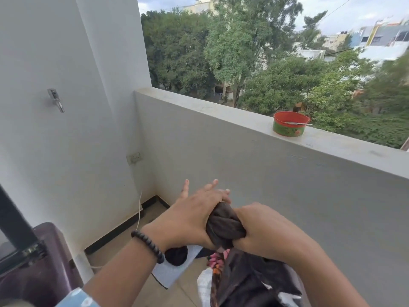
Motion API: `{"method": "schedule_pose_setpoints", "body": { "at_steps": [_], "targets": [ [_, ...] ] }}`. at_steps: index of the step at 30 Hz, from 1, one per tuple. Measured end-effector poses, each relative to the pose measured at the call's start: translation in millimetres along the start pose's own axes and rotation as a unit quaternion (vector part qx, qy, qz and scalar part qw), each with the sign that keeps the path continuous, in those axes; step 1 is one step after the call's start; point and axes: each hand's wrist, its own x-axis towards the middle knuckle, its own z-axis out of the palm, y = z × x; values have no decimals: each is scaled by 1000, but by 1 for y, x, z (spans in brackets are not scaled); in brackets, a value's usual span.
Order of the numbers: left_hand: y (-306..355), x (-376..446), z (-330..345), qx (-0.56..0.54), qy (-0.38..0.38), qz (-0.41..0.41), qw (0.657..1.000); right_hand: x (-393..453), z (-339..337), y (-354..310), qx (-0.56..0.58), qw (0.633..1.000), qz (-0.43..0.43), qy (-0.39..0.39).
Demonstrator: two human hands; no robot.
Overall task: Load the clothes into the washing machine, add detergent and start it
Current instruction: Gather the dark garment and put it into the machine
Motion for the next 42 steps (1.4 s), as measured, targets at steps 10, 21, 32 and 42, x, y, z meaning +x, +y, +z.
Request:
{"method": "schedule_pose_setpoints", "body": {
  "at_steps": [10, 21, 32, 42],
  "targets": [
    [3, -2, -30, -214, 138, 13, 967, -2, -5, 23, 380, 923, -21, 51],
    [-1, -8, -74, -465, 220, 21, 858, -24, 35, 32, 516, 850, 68, 80],
    [11, 17, -58, -385, 244, -36, 889, -36, -45, 90, 37, 878, 112, 464],
    [18, 44, -61, -426, 308, -72, 848, -36, -43, 104, 534, 842, -42, 60]
  ]
}}
